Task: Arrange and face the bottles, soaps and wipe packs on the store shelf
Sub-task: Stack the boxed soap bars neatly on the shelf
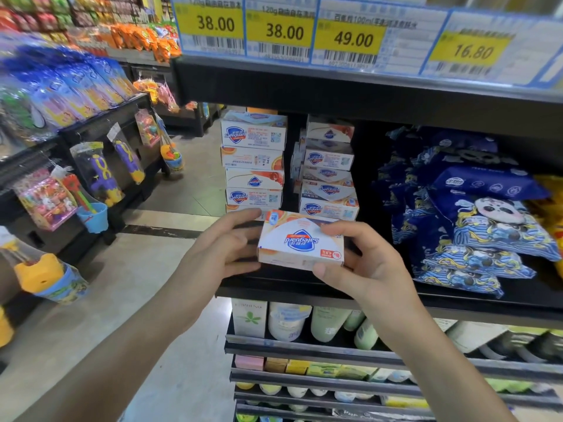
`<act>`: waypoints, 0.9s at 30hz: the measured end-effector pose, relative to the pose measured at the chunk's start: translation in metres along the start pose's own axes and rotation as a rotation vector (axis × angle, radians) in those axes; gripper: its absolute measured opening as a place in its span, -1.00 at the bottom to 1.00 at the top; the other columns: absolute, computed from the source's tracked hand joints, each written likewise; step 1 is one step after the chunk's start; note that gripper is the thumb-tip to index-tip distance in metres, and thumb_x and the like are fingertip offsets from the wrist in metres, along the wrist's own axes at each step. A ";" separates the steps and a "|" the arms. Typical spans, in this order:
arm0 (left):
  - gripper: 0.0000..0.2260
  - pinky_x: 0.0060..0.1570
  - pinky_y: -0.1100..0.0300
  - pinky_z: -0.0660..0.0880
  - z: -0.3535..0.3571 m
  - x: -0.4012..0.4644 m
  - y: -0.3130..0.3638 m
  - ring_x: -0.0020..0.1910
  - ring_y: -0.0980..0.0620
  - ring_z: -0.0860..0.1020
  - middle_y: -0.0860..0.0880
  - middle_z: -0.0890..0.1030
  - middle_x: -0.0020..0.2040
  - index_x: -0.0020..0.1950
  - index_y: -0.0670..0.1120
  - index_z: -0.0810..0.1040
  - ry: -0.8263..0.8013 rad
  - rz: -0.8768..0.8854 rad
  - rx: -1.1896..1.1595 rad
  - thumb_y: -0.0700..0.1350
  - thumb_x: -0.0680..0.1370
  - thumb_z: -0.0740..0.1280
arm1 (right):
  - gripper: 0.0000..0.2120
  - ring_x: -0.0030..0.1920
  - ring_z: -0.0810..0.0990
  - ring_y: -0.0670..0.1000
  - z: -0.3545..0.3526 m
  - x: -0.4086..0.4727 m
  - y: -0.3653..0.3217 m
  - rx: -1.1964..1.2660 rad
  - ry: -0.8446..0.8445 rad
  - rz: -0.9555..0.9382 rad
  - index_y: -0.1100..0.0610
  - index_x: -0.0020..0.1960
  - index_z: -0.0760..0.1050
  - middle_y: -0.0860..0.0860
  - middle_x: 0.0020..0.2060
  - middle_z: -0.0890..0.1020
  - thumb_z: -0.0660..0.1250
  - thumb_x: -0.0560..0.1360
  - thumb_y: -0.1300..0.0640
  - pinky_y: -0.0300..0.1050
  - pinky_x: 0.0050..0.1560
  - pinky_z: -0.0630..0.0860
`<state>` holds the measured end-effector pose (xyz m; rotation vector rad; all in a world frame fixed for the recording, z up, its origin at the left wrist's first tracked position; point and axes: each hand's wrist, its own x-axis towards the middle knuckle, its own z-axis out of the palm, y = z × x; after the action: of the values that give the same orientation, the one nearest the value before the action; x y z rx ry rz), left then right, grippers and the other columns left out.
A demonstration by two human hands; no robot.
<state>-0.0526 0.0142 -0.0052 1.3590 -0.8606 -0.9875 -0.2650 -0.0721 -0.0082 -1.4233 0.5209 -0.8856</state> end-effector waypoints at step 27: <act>-0.60 0.28 -0.04 0.57 -0.001 -0.010 -0.003 0.30 0.08 0.58 0.21 0.66 0.22 0.30 0.13 0.54 -0.093 0.276 0.415 0.02 0.47 0.48 | -0.39 0.32 0.57 -0.12 0.002 -0.008 -0.003 -0.207 0.023 0.041 -0.17 0.43 0.43 -0.21 0.33 0.57 0.53 0.43 -0.06 -0.04 0.31 0.58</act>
<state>-0.0550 0.0239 -0.0078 1.4949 -1.3387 -0.6826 -0.2683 -0.0643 -0.0061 -1.5856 0.6721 -0.8344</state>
